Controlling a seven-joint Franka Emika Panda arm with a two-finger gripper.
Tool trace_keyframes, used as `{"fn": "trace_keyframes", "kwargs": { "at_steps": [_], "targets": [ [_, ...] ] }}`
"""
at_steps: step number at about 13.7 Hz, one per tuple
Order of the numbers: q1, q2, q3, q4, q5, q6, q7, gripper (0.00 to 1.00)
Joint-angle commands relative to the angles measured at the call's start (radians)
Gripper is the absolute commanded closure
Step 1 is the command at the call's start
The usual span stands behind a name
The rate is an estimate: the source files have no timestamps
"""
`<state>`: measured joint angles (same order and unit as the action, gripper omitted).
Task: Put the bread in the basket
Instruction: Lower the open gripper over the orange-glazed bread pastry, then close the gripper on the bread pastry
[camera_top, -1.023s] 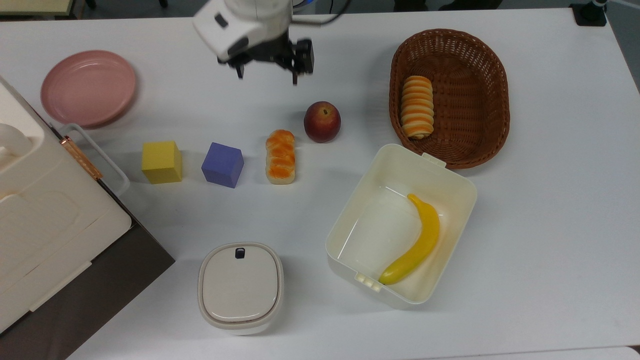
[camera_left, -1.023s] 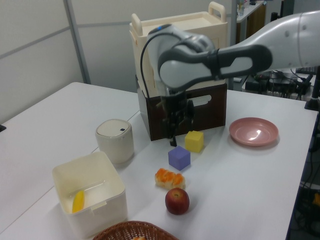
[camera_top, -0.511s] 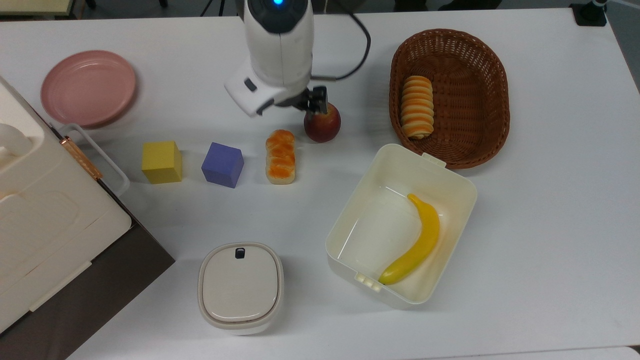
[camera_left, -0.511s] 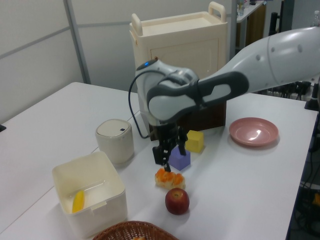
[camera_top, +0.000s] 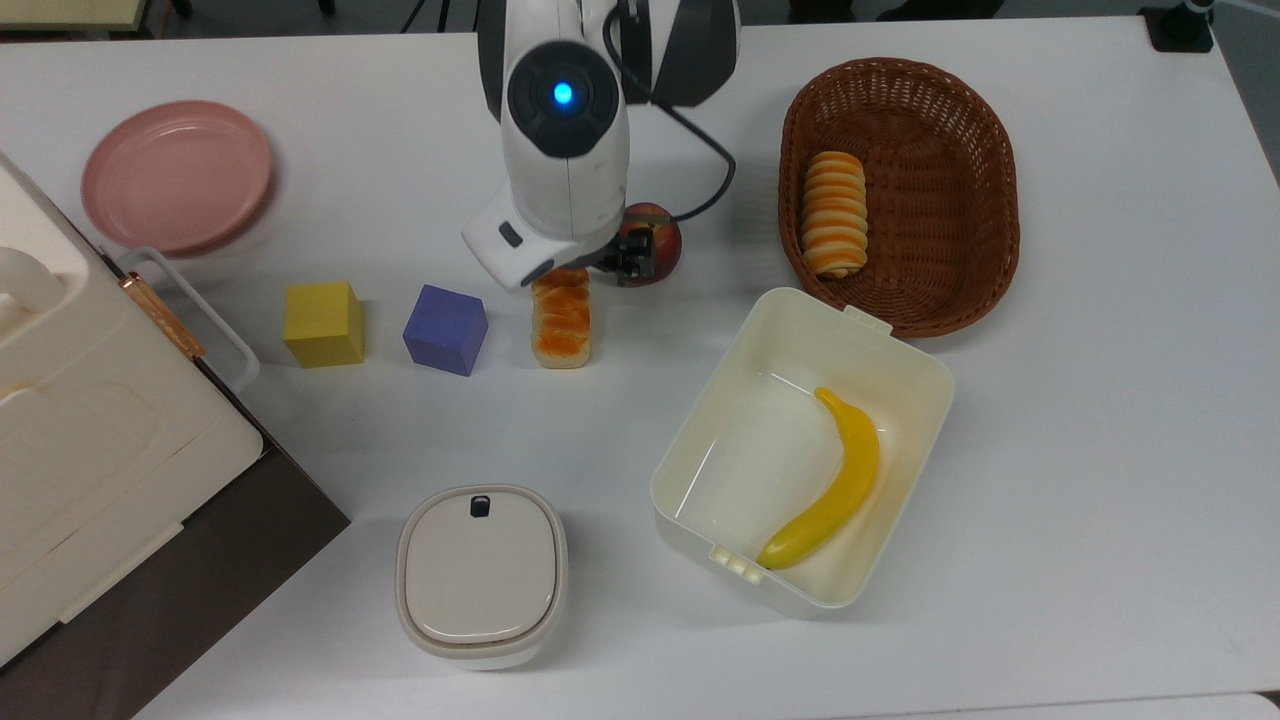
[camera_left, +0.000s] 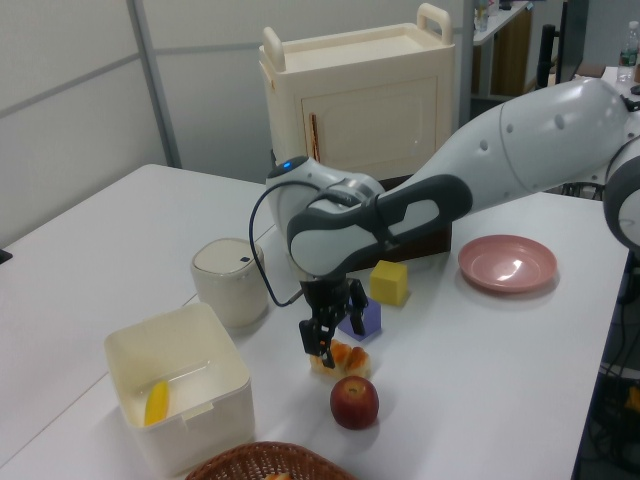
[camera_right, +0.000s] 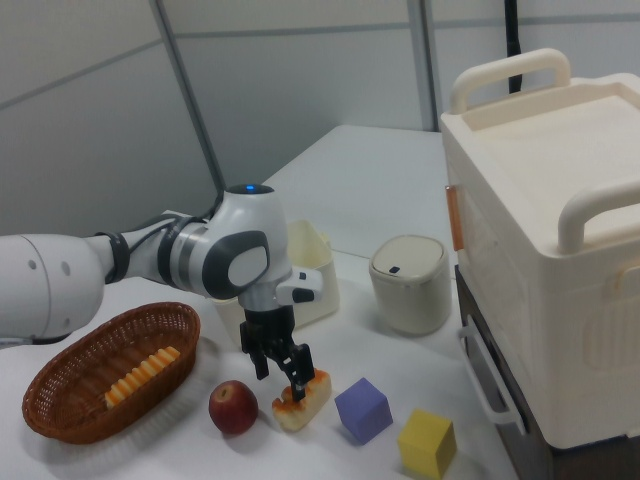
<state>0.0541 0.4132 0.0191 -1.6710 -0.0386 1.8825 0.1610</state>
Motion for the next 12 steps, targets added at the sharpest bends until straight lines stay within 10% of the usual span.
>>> {"fn": "trace_keyframes", "kwargs": {
  "at_steps": [1, 8, 12],
  "targets": [
    [0.009, 0.035, -0.013, -0.012, 0.005, 0.055, 0.002, 0.0],
    [0.003, 0.075, -0.021, -0.004, -0.012, 0.095, -0.002, 0.01],
    [0.004, 0.076, -0.021, -0.009, -0.01, 0.119, 0.006, 0.47]
  ]
}}
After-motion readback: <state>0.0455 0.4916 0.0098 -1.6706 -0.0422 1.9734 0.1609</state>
